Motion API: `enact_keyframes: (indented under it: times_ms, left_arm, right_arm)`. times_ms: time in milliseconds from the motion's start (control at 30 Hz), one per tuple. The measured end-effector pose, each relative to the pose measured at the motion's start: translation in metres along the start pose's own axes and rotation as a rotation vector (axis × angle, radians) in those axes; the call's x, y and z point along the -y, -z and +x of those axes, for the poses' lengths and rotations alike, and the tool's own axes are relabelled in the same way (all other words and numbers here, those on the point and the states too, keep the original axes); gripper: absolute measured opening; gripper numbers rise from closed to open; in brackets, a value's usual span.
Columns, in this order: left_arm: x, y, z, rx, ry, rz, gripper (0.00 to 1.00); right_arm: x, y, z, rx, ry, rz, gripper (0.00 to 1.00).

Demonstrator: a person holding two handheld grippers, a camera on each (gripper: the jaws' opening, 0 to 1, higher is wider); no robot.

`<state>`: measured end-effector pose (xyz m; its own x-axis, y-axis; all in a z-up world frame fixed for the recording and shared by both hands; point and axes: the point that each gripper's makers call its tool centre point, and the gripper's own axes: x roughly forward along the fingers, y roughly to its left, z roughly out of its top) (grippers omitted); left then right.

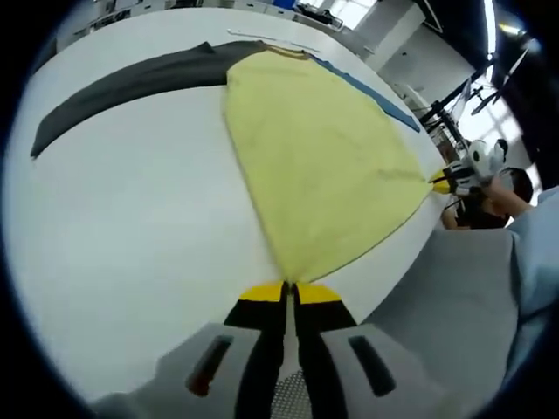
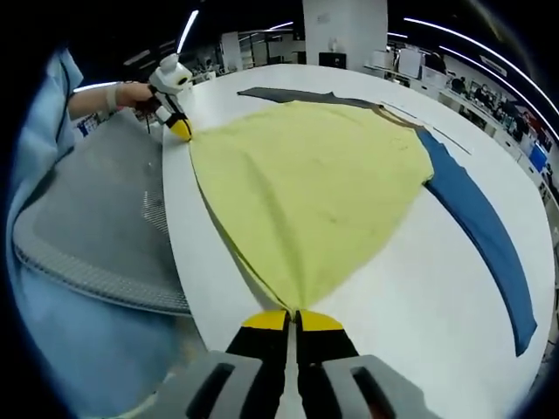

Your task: Fold the garment on the visible template until the final outline fits inside the template.

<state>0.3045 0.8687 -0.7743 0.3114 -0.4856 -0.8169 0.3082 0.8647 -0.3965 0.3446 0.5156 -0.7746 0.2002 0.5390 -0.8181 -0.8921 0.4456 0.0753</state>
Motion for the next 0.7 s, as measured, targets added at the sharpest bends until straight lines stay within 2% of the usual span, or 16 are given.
enact_keyframes:
  times_ms: [133,200,267,400,500,567,633,700]
  left_arm:
    - [0.002,0.000,-0.001,0.019,0.007,-0.014,0.04]
    - [0.007,-0.010,-0.001,0.101,0.040,-0.056,0.15]
    - [0.001,-0.010,-0.006,0.116,0.020,-0.067,0.23]
    - [-0.005,-0.019,-0.009,0.168,-0.022,0.053,0.46]
    - [-0.003,-0.024,-0.013,0.184,-0.024,0.106,0.54]
    - [-0.005,-0.033,-0.016,0.224,-0.055,0.159,0.60]
    - [-0.008,-0.042,-0.018,0.258,-0.099,0.225,0.72]
    - [-0.004,-0.046,-0.018,0.265,-0.096,0.251,0.78]
  right_arm:
    - [-0.001,-0.001,0.000,0.008,-0.007,0.014,0.00]
    - [-0.004,-0.004,-0.001,0.044,-0.028,0.065,0.02]
    - [-0.006,-0.006,-0.004,0.072,-0.041,0.105,0.07]
    - [-0.004,-0.015,-0.012,0.137,-0.040,0.149,0.24]
    - [0.004,-0.024,-0.019,0.200,-0.021,0.196,0.36]
    - [0.007,-0.025,-0.020,0.206,-0.013,0.204,0.42]
    - [0.011,-0.026,-0.020,0.211,0.006,0.208,0.50]
    - [0.017,-0.025,-0.020,0.216,0.038,0.195,0.59]
